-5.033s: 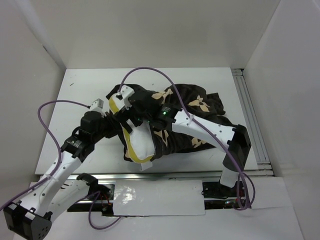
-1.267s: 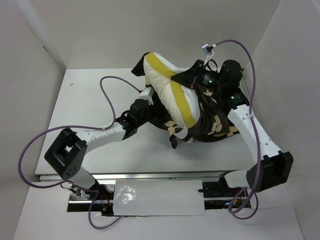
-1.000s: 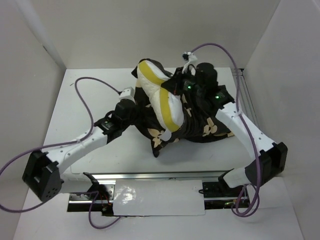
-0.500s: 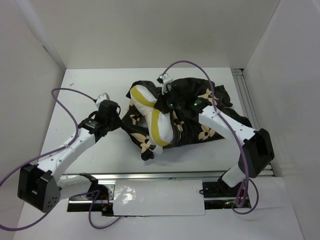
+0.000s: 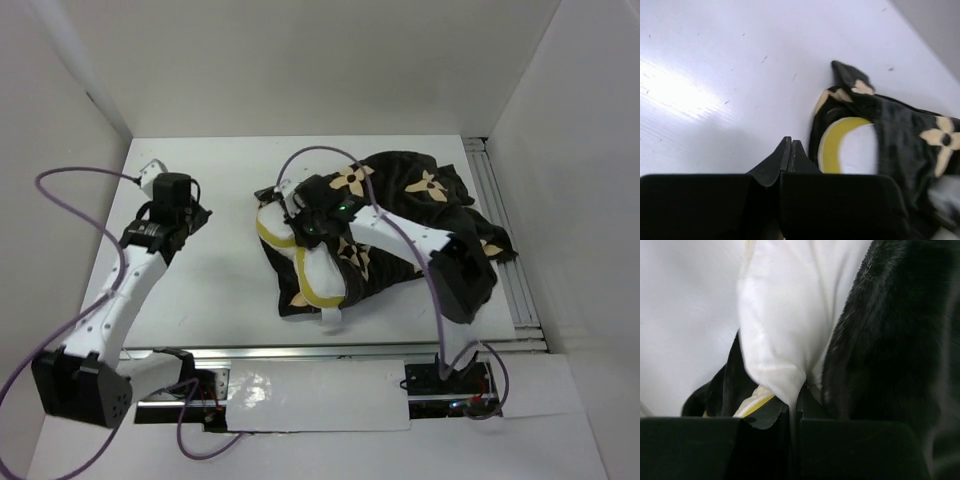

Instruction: Put the pillow into the pillowcase

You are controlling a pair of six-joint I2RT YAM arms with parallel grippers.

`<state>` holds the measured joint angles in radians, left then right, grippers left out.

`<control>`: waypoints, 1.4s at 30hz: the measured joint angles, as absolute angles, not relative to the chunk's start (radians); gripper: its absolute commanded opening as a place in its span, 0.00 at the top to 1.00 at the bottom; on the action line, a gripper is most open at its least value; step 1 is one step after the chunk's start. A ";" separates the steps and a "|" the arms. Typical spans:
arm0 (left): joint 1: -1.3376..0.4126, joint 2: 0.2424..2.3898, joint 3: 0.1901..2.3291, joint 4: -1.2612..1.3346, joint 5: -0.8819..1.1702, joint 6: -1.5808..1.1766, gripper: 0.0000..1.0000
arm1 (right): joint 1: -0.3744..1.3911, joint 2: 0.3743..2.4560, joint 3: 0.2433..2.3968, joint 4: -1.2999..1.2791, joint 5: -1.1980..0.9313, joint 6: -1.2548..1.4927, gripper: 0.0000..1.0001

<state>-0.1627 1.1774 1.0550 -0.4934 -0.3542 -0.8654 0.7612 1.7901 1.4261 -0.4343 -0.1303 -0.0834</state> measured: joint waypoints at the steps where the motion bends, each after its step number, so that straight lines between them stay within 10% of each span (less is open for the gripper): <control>1: -0.161 1.134 1.055 -0.492 -0.355 -0.860 1.00 | 0.773 1.850 1.452 -0.460 -0.117 -0.088 1.00; 9: -0.168 1.026 1.013 -0.382 -0.196 -0.782 0.93 | 0.776 1.820 1.381 -0.386 -0.072 0.007 1.00; 15: -0.217 1.101 0.827 -0.275 -0.018 -0.748 0.34 | 0.546 1.485 1.287 -0.263 -0.270 0.112 1.00; 27: -0.511 1.229 0.822 0.027 0.109 -0.731 0.26 | 0.464 1.383 1.316 -0.219 -0.439 0.196 1.00; 42: -0.766 1.573 0.995 0.079 -0.295 -0.793 0.10 | 0.390 1.389 1.318 -0.141 -0.589 0.363 1.00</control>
